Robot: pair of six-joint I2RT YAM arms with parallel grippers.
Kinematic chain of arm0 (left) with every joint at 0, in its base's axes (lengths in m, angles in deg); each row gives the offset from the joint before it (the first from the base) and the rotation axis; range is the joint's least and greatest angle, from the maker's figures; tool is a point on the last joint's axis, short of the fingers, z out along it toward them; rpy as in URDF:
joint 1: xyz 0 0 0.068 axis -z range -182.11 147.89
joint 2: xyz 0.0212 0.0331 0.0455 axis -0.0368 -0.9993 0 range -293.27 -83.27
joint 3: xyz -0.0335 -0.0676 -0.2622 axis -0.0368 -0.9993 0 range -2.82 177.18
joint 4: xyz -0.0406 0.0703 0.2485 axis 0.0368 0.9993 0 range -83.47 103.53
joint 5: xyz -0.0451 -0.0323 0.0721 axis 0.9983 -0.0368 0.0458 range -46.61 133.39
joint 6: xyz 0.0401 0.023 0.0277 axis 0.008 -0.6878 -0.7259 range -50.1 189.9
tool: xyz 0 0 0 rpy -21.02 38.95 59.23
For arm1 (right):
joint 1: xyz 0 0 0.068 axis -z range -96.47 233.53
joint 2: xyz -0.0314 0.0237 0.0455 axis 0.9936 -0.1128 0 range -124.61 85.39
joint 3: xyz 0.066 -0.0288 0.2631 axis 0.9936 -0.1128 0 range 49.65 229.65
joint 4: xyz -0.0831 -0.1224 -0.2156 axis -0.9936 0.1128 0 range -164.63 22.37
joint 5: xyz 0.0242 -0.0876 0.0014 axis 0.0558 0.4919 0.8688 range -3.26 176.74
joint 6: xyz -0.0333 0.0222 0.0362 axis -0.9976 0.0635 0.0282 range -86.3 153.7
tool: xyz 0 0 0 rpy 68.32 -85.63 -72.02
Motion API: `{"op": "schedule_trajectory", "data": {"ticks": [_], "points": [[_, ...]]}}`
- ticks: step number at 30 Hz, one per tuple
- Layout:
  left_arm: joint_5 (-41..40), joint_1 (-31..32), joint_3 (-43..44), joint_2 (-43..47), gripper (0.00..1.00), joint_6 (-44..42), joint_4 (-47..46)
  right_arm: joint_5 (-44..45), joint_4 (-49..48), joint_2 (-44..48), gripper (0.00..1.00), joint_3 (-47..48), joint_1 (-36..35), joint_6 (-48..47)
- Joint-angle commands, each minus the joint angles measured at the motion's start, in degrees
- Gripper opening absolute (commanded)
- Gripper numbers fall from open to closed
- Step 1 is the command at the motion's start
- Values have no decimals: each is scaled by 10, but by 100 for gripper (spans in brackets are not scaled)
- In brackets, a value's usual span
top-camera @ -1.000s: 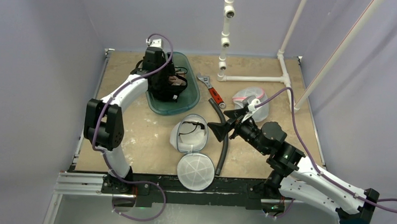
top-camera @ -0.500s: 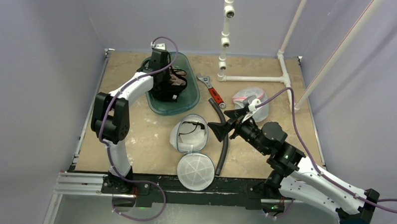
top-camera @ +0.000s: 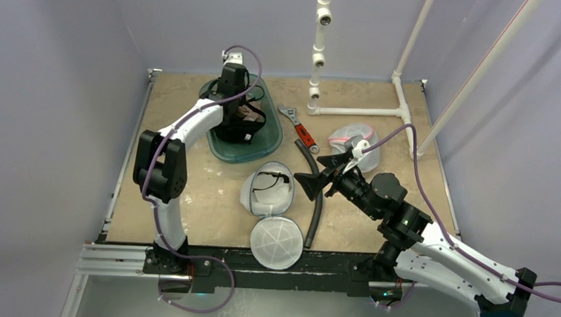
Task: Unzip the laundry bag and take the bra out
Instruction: Place the bra in the bin, then adjust the bra in the bin.
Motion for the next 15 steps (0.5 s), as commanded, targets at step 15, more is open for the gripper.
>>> {"op": "schedule_trajectory", "data": {"ticks": [15], "points": [[-76, 41, 81, -50, 0, -72, -123, 9, -2, -2, 95, -1, 1, 3]]}}
